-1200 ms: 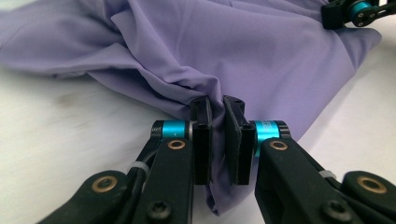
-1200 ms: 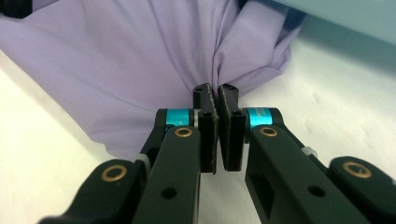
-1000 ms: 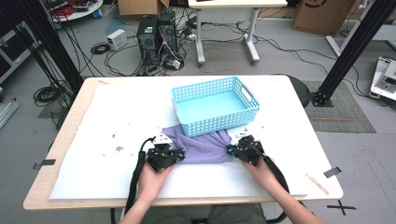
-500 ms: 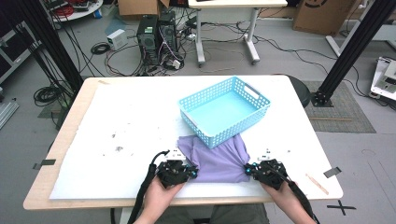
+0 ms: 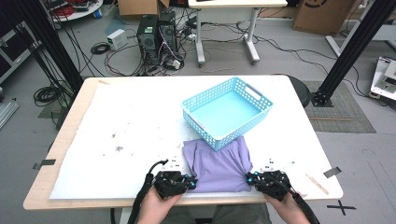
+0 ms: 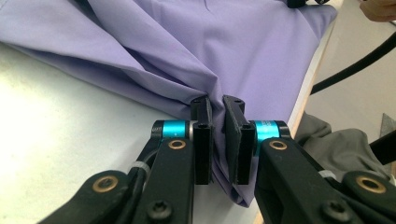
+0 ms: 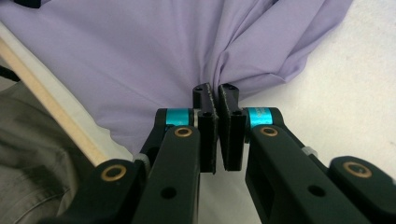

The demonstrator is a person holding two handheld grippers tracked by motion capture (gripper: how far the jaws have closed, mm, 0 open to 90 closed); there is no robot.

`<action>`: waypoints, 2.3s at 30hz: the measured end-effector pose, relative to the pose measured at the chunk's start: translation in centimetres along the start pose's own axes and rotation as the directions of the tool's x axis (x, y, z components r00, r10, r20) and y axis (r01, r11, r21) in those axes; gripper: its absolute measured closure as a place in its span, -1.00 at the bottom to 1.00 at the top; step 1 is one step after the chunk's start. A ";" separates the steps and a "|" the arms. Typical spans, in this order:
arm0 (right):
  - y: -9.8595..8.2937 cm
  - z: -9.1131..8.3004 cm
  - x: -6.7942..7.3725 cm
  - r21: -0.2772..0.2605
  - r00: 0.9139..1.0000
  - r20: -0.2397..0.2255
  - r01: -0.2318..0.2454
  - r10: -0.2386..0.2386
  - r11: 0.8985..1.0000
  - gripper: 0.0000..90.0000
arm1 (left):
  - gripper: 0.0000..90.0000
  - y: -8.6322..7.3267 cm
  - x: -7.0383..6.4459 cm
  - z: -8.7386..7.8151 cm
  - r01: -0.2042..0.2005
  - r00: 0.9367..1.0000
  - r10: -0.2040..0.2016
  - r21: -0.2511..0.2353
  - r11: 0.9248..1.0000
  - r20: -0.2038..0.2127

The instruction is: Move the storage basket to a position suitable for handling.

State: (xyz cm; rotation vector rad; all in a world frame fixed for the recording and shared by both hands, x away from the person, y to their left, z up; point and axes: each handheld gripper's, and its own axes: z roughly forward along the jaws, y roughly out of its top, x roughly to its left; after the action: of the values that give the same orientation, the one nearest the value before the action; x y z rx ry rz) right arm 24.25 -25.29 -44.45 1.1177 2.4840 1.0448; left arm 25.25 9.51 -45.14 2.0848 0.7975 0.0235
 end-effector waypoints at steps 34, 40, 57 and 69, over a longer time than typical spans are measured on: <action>12.3 7.3 2.4 -0.174 0.990 -0.028 0.130 -0.136 0.976 0.07 | -0.17 1.0 2.9 -3.5 -0.037 0.982 0.002 -0.183 0.982 -0.191; 14.3 10.4 3.5 -0.148 0.988 -0.064 0.130 -0.140 0.980 0.07 | -0.17 1.0 3.9 -3.7 -0.028 0.978 -0.015 -0.198 0.980 -0.210; 12.2 5.4 -1.6 -0.238 0.989 0.023 0.149 -0.148 0.960 -0.12 | -0.21 2.9 5.8 -3.2 -0.074 0.954 -0.004 -0.251 0.965 -0.299; 8.1 1.8 -13.5 -0.272 0.979 0.190 -0.020 0.074 0.962 -0.14 | -0.31 6.5 7.6 0.0 -0.064 0.937 -0.018 -0.221 0.973 -0.350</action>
State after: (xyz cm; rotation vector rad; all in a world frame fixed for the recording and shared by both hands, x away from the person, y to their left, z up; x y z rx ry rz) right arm 38.89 -30.42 -41.33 1.1392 2.0974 1.1784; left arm 34.73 11.03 -42.32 1.8910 0.9337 0.4919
